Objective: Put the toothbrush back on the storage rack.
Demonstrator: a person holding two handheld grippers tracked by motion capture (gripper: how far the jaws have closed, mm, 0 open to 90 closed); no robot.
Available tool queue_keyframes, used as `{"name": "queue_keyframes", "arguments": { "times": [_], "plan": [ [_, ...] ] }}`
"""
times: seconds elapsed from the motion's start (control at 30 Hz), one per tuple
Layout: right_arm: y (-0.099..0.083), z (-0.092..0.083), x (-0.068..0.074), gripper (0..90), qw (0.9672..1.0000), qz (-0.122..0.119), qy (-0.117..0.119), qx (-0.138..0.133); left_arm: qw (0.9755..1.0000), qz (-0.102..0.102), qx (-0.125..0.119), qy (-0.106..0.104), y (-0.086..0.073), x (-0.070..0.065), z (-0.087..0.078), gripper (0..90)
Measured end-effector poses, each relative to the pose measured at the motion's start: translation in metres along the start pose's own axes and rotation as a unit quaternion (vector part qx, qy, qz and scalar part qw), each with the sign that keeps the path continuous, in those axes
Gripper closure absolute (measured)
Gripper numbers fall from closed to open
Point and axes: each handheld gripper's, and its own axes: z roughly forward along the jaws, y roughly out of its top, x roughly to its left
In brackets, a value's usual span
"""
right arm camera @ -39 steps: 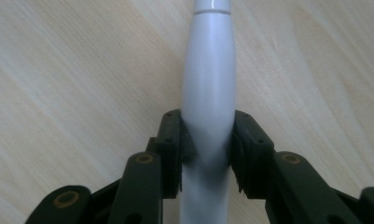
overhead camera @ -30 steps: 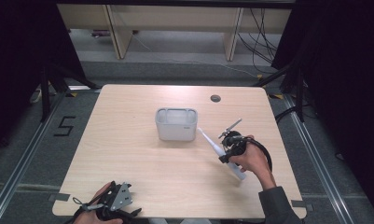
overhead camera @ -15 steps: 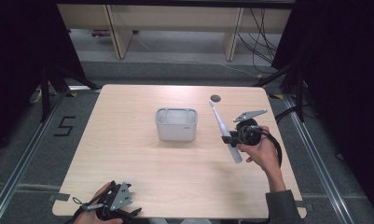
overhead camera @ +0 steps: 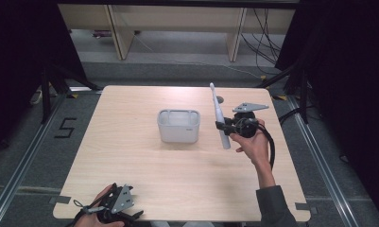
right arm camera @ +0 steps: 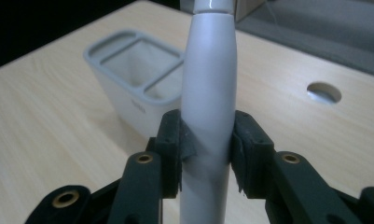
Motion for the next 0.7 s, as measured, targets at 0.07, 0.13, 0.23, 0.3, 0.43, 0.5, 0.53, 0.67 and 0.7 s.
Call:
{"name": "queue_keyframes", "arguments": {
  "times": [0.07, 0.13, 0.23, 0.3, 0.43, 0.5, 0.53, 0.67, 0.7],
  "plan": [
    [0.003, 0.002, 0.001, 66.6, 0.9999, 0.004, -0.002, -0.011, 1.0, 0.0, 0.0, -0.001, 0.0, 0.0, 0.0, 15.3],
    [0.006, 0.003, 0.005, 66.6, 0.9997, 0.018, -0.001, -0.019, 1.0, -0.001, 0.0, 0.0, 0.0, 0.0, 0.0, 15.3],
    [0.01, 0.007, 0.007, 66.6, 0.9992, 0.011, -0.004, -0.039, 1.0, 0.001, 0.0, 0.0, 0.0, 0.0, -0.001, 15.3],
    [0.015, 0.011, 0.009, 66.6, 0.9987, 0.007, -0.004, -0.05, 1.0, 0.0, 0.0, 0.0, 0.0, 0.0, 0.0, 15.3],
    [0.021, 0.017, 0.014, 66.6, 0.9976, 0.01, -0.002, -0.068, 1.0, -0.002, -0.001, 0.0, 0.0, 0.0, -0.001, 15.3],
    [0.022, 0.018, 0.014, 66.6, 0.9975, 0.008, -0.004, -0.07, 1.0, -0.001, -0.001, 0.0, 0.0, 0.0, 0.0, 15.3],
    [0.024, 0.019, 0.015, 66.6, 0.9971, 0.012, -0.001, -0.074, 1.0, -0.001, -0.001, -0.001, 0.0, 0.0, -0.001, 15.3],
    [0.031, 0.026, 0.015, 66.6, 0.9958, 0.022, 0.011, -0.088, 1.0, -0.001, -0.001, -0.001, 0.0, 0.0, 0.0, 15.3],
    [0.031, 0.026, 0.015, 66.6, 0.9958, 0.022, 0.011, -0.088, 1.0, -0.002, -0.002, 0.002, -0.001, 0.0, 0.0, 15.3]
  ]
}}
